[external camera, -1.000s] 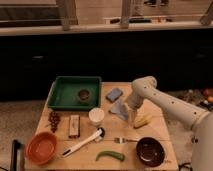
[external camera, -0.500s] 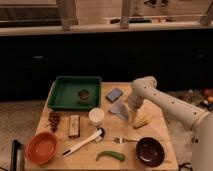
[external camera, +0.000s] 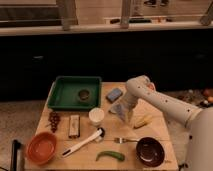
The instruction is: Place towel in purple bowl
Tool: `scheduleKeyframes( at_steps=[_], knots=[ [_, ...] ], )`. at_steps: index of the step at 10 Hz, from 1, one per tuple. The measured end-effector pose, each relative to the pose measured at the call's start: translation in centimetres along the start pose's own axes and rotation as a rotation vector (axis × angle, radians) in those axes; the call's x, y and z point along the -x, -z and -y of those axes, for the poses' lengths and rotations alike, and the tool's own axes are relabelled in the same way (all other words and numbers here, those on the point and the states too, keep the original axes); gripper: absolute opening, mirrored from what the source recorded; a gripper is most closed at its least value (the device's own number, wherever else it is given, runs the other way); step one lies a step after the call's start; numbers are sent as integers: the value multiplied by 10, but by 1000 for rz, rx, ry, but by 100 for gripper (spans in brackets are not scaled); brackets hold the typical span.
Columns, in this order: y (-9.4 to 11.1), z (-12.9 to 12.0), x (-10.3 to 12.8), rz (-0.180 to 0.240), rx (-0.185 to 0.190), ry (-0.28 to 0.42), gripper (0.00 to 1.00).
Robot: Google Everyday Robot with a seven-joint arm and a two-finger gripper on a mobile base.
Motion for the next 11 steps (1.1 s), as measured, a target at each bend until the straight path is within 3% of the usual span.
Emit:
scheduleKeyframes(
  at_steps=[2,3,8,11],
  knots=[
    [-6,2,3,-2,14,20,78],
    [-9,2,3,-1,17,28,71],
    [-13,3,3,2,29,45,20],
    [-11,1,3,-1,36,48,0]
  ],
)
